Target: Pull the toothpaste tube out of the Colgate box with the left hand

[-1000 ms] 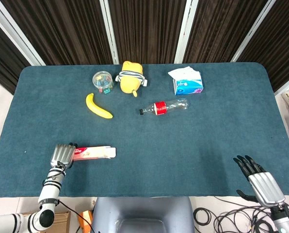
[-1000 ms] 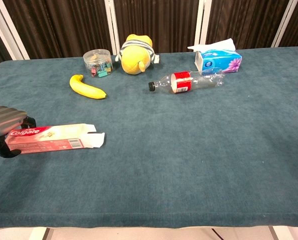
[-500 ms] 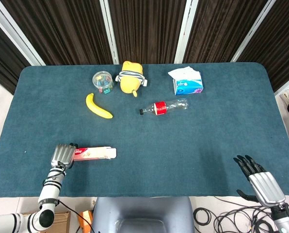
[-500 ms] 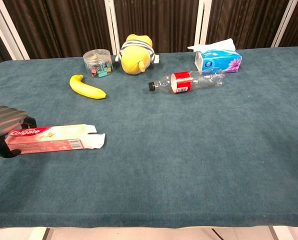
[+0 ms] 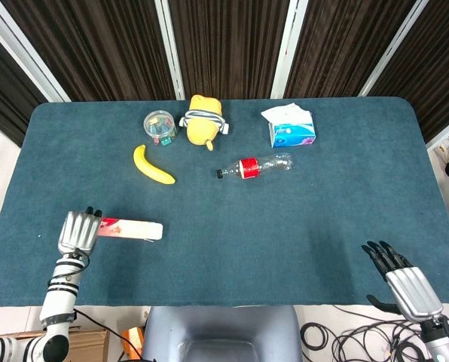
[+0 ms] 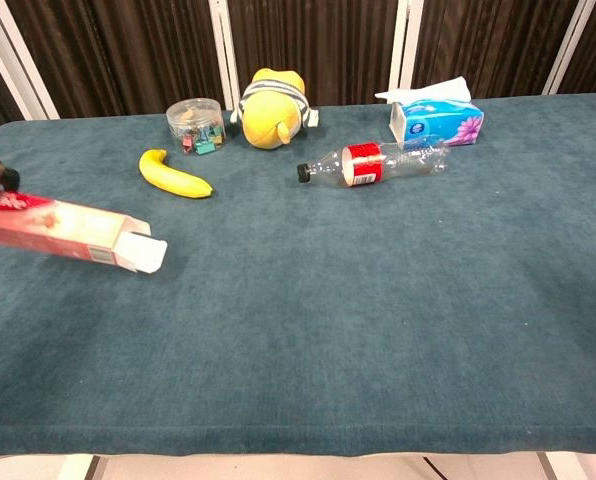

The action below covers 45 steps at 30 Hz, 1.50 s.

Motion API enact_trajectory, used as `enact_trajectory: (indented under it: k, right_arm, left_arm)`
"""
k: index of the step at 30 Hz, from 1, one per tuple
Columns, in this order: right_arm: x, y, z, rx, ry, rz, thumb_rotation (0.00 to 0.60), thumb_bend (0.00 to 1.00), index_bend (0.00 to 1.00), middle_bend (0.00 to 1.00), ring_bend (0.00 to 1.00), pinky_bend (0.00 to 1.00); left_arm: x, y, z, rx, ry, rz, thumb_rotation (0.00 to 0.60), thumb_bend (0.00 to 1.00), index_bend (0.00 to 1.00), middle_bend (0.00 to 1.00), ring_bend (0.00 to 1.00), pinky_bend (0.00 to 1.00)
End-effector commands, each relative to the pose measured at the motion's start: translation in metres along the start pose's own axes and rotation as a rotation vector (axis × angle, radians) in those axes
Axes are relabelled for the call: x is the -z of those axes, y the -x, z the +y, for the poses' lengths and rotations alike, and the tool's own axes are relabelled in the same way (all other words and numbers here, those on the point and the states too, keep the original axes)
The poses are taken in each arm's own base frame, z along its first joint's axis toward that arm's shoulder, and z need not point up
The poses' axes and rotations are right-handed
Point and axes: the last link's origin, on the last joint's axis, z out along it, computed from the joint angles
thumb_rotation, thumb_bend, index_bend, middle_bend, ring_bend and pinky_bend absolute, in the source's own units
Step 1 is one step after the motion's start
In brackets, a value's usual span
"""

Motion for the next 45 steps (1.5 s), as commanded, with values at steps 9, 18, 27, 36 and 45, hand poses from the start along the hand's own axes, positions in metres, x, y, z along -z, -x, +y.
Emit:
enact_trajectory:
  k: [9,18,27,36,45]
  right_arm:
    - [0.001,0.0,0.0,0.0,-0.004,0.01,0.6,0.13,0.05,0.05,0.0,0.24]
    - [0.001,0.0,0.0,0.002,0.0,0.01,0.6,0.13,0.05,0.05,0.0,0.24]
    - [0.001,0.0,0.0,0.001,-0.001,0.012,0.6,0.13,0.05,0.05,0.0,0.24]
    - [0.001,0.001,0.0,0.003,-0.001,0.007,0.6,0.13,0.05,0.05,0.0,0.24]
    - [0.0,0.001,0.0,0.005,0.001,0.004,0.6,0.13,0.05,0.05,0.0,0.24]
  left_arm:
    - [-0.001,-0.008,-0.02,-0.205,-0.06,0.037,0.6,0.37,0.54,0.54,0.9,1.0]
    - [-0.004,-0.011,-0.023,-0.327,-0.074,0.058,0.6,0.37,0.54,0.54,0.9,1.0]
    - [0.001,-0.022,-0.033,-0.388,-0.085,0.101,0.6,0.37,0.54,0.54,0.9,1.0]
    - [0.004,-0.028,-0.039,-0.413,-0.092,0.12,0.6,0.37,0.5,0.5,0.9,1.0]
    - [0.004,-0.041,-0.048,-0.449,-0.128,0.174,0.6,0.37,0.5,0.5,0.9,1.0]
